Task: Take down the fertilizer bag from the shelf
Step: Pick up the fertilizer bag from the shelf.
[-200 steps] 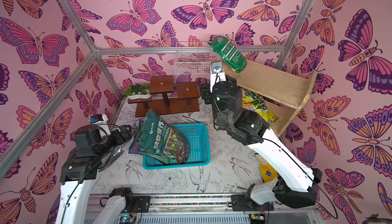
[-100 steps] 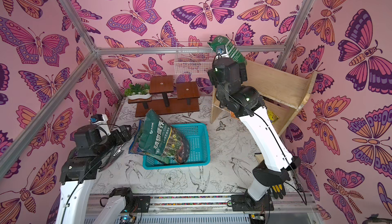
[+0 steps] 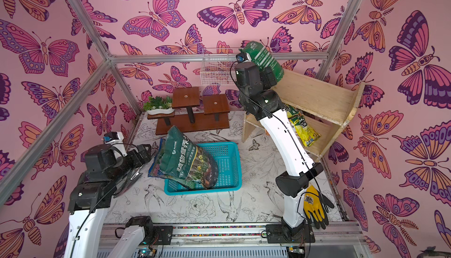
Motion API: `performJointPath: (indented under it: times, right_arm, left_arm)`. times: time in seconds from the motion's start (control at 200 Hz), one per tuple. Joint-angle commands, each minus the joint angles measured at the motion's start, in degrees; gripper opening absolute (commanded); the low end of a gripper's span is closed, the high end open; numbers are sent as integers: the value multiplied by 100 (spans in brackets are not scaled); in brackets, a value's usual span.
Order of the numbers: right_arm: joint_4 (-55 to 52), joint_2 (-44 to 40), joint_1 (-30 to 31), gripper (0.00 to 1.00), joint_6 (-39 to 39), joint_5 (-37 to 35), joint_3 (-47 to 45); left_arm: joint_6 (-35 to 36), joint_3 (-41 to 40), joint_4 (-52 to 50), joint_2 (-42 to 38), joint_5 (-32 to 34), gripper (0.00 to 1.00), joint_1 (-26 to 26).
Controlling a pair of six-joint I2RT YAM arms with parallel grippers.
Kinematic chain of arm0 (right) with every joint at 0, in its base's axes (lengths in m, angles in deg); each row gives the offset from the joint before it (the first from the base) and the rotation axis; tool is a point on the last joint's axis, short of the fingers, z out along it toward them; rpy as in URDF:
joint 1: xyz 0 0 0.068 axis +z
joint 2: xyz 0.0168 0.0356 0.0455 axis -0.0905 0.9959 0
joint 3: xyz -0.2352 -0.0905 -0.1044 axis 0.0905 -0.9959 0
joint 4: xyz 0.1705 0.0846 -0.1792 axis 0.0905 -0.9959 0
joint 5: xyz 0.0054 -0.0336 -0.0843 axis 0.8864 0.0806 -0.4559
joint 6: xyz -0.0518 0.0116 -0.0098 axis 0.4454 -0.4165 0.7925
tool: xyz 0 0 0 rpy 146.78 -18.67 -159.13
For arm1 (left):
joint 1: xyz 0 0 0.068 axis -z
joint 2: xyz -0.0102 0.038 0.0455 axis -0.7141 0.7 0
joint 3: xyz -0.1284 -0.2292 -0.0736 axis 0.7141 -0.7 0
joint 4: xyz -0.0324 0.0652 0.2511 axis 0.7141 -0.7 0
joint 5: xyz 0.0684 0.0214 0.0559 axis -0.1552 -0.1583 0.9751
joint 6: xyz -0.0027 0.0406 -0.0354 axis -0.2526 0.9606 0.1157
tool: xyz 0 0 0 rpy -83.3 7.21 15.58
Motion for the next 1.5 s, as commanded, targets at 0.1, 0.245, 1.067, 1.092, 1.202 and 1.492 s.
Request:
performJointPath:
  times: [0.1, 0.245, 1.067, 1.092, 1.202, 1.492]
  right_arm:
    - [547, 42, -71, 98, 351, -27, 177]
    - [764, 168, -108, 99, 469, 15, 228]
    - [939, -345, -649, 0, -10, 759, -42]
    - [948, -419, -647, 0, -43, 769, -103]
    - [952, -722, -647, 0, -191, 796, -246]
    - [827, -1724, -351, 0, -814, 853, -906]
  left_arm:
    - [-41, -81, 75, -64, -142, 100, -41]
    - [-40, -81, 76, -84, -150, 100, -41]
    - [-57, -81, 76, -142, -204, 100, -49]
    - [-64, -81, 79, -142, -204, 100, -49]
    - [-57, -86, 89, -137, -193, 100, -49]
    - [-49, -90, 91, -110, -99, 100, -54]
